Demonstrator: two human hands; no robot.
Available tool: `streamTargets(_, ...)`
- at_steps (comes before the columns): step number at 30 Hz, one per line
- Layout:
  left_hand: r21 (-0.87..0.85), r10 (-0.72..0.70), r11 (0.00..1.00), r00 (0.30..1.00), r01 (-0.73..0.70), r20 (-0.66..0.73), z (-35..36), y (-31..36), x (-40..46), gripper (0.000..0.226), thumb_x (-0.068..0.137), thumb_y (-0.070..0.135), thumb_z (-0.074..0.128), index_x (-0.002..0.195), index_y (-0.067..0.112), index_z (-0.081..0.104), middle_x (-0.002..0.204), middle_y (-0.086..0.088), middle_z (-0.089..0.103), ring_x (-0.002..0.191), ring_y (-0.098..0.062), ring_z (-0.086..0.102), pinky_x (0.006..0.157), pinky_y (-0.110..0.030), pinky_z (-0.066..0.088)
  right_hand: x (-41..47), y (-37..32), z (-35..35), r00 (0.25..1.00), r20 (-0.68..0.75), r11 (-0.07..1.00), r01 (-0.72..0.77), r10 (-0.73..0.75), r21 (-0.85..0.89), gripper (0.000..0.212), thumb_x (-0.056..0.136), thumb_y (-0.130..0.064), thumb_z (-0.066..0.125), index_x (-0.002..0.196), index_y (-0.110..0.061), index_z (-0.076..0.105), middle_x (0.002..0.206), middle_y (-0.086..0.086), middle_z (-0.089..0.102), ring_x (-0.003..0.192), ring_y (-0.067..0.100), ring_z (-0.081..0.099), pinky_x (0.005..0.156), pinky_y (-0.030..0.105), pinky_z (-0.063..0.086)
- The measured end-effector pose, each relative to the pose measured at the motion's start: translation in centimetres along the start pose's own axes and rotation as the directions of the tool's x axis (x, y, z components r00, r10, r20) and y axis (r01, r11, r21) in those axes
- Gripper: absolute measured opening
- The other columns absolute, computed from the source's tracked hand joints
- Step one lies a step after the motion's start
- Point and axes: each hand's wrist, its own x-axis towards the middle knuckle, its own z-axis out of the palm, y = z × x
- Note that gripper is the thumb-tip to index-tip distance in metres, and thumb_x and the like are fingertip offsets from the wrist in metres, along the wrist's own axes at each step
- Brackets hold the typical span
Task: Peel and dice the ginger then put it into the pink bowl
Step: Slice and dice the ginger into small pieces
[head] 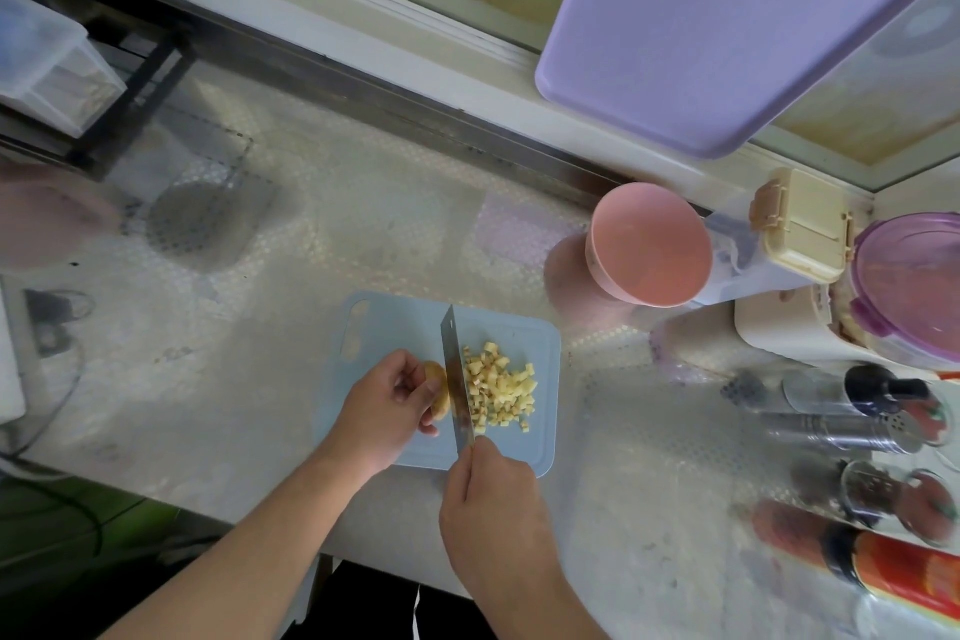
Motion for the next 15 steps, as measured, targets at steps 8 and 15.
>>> streamTargets(8,-0.004,-0.004,1.000,0.999,0.004,0.038,-0.5,-0.4,0.4,0.023,0.100,0.016,0.067,0.082,0.010,0.054,0.073,-0.015,0.066,0.063,-0.024,0.065,0.068,-0.046,0.065,1.6,-0.3,0.2,0.999,0.003,0.999,0.034,-0.033,-0.019,0.024,0.104,-0.023,0.036,0.084,-0.016,0.046,0.075,0.003,0.056,0.062,0.017,0.052,0.048,0.024,0.036)
streamTargets(15,0.028,0.005,1.000,1.000,-0.005,0.013,-0.1,-0.3,0.5,0.021,0.100,0.012,0.067,0.084,0.005,0.054,0.078,-0.023,0.066,0.063,-0.028,0.069,0.064,-0.036,0.064,4.2,0.0,1.8,1.000,-0.017,1.000,0.021,-0.021,-0.005,0.021,0.104,-0.024,0.038,0.090,-0.016,0.050,0.080,0.005,0.062,0.074,0.023,0.061,0.064,0.038,0.051)
